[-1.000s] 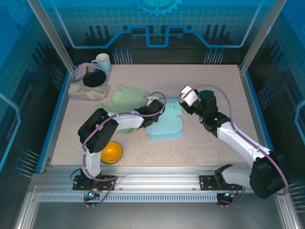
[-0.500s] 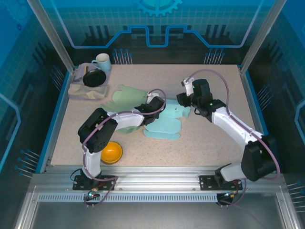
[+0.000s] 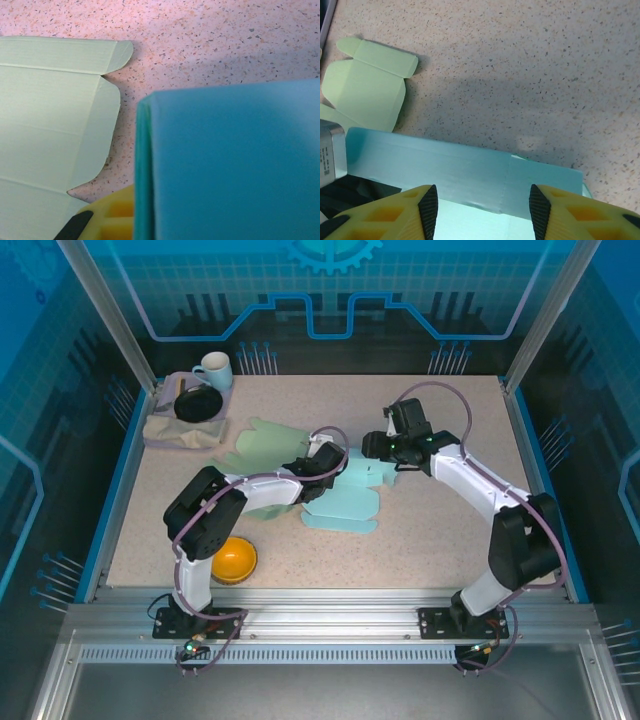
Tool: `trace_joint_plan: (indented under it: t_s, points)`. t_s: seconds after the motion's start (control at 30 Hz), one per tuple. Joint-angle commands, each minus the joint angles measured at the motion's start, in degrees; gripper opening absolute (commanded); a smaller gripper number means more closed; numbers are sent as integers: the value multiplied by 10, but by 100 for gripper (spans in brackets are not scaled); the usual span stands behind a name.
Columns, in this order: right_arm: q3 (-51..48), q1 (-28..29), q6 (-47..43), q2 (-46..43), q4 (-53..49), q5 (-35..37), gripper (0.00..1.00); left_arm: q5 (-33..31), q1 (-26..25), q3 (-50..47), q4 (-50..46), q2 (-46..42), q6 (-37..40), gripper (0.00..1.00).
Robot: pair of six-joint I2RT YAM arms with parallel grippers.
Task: Fold the paper box
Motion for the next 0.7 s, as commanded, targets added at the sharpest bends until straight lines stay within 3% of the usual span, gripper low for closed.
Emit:
trace_joint_plan:
  t_s: [0.0, 0.27, 0.67]
  points:
    - [-5, -9, 48, 16, 2, -22, 54, -9, 1, -10, -8, 9, -2, 0]
    - [-20, -12, 76, 30, 7, -31, 55, -6, -1, -12, -8, 8, -4, 0]
    - [-62, -12, 174, 43, 112, -158, 56, 10, -9, -9, -7, 5, -20, 0]
